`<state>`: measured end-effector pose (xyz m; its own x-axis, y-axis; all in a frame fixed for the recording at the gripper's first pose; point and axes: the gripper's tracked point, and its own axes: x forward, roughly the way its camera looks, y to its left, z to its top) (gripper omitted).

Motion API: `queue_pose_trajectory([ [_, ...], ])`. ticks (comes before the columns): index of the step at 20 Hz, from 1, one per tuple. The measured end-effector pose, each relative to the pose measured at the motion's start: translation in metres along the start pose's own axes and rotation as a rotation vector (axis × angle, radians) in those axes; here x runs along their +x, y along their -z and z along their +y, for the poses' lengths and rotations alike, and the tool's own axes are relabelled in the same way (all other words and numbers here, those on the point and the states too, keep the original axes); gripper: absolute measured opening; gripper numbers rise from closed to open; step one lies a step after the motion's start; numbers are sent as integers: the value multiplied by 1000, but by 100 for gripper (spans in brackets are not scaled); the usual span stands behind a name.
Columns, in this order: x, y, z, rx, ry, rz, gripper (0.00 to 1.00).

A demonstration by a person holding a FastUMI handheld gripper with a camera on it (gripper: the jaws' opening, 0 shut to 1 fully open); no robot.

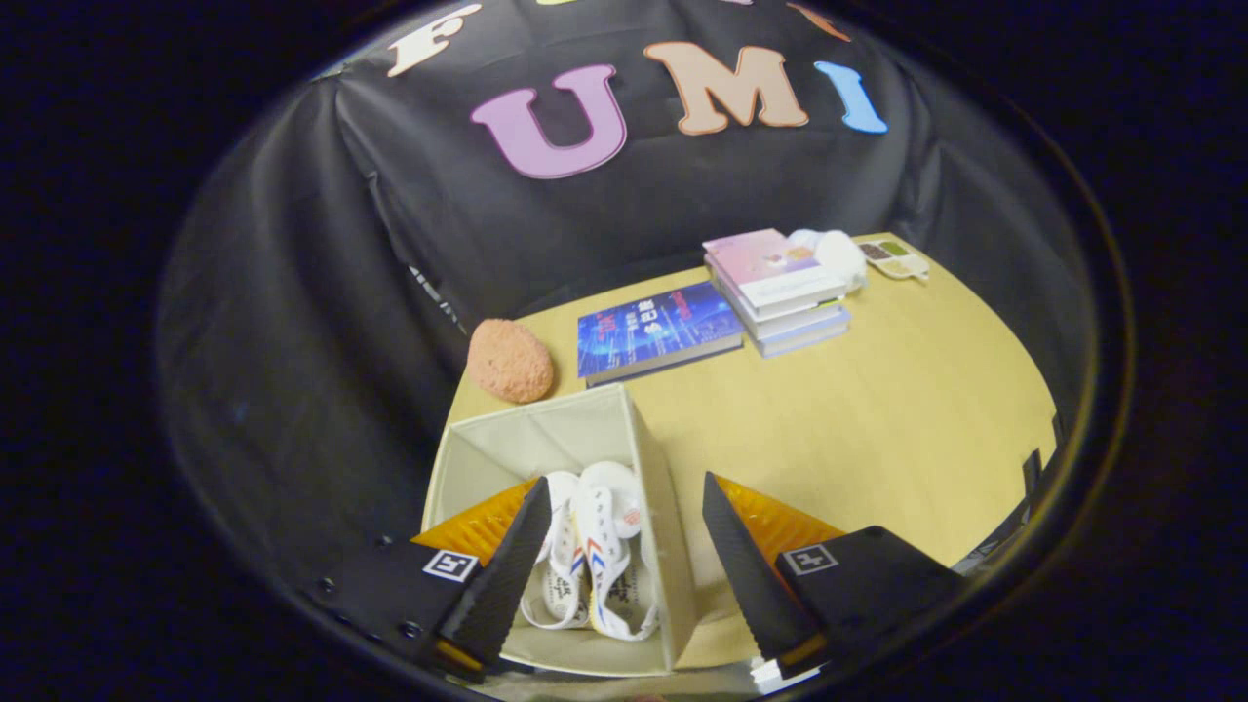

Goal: Open the storage box then place both shoes into the box .Put the left shoe in first, then the right shoe, with the right side of both shoes facing outward in a uniform manner.

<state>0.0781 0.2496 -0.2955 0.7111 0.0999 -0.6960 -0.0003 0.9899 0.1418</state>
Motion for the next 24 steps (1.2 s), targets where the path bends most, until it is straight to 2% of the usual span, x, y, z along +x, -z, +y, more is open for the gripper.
queue_pose_trajectory([
  [4,-24,-27,-39,-6,19,-129,97],
  [11,-84,-120,-101,-138,56,-437,97],
  [18,-140,-203,-133,-185,13,-618,96],
  [24,-167,-236,-155,-223,-31,-693,96],
])
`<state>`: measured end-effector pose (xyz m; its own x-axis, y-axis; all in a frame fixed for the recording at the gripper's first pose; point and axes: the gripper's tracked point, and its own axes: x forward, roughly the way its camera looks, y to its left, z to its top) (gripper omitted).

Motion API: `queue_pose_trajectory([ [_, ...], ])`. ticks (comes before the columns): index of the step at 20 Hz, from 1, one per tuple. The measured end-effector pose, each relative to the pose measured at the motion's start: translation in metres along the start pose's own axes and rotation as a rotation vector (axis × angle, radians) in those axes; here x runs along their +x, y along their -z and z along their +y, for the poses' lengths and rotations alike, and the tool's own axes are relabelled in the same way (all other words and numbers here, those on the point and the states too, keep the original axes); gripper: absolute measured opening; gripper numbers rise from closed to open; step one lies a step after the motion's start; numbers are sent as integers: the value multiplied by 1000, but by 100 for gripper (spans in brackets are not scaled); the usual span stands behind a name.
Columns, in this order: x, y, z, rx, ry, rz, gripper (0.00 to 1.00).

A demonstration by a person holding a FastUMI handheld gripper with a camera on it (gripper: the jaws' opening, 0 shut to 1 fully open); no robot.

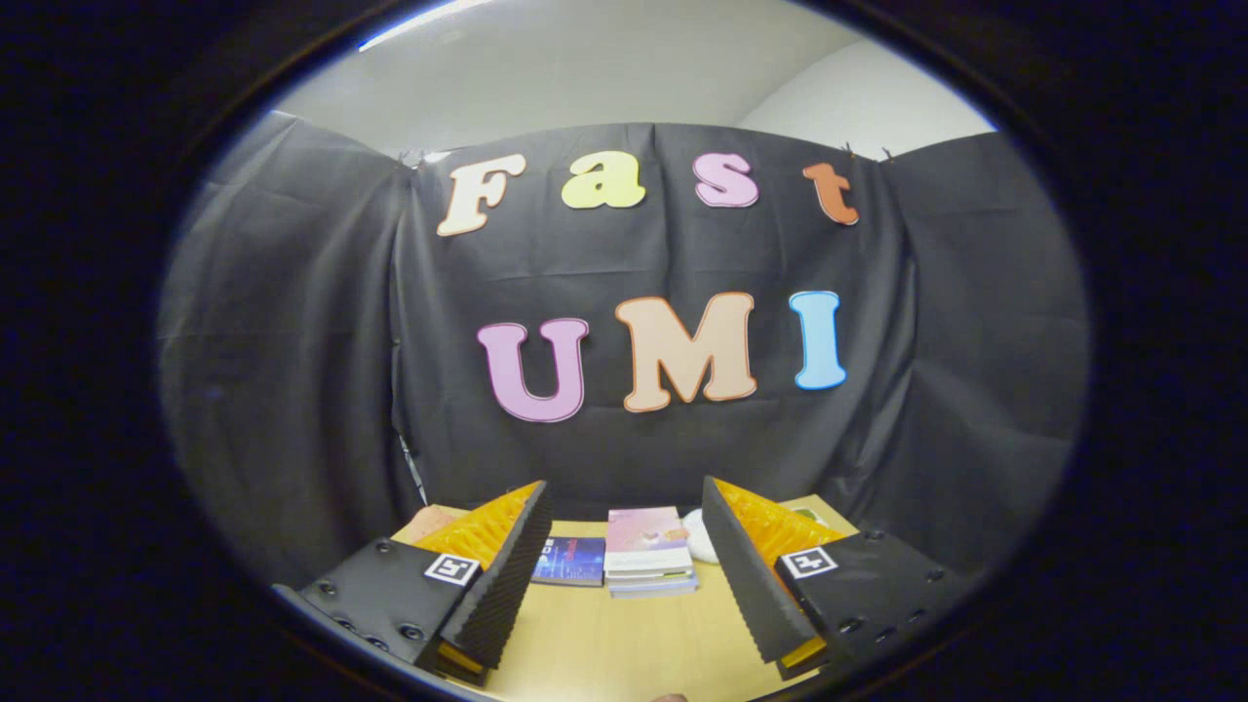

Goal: Open the storage box then place both shoes into the box .Put the left shoe in first, then the right shoe, with the right side of both shoes facing outward in a uniform manner.

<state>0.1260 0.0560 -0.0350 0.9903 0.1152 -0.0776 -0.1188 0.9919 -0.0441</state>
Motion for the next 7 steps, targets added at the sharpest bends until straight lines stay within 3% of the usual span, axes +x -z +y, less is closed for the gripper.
queue_pose_trajectory([
  [7,-1,-18,-30,13,-39,-10,96],
])
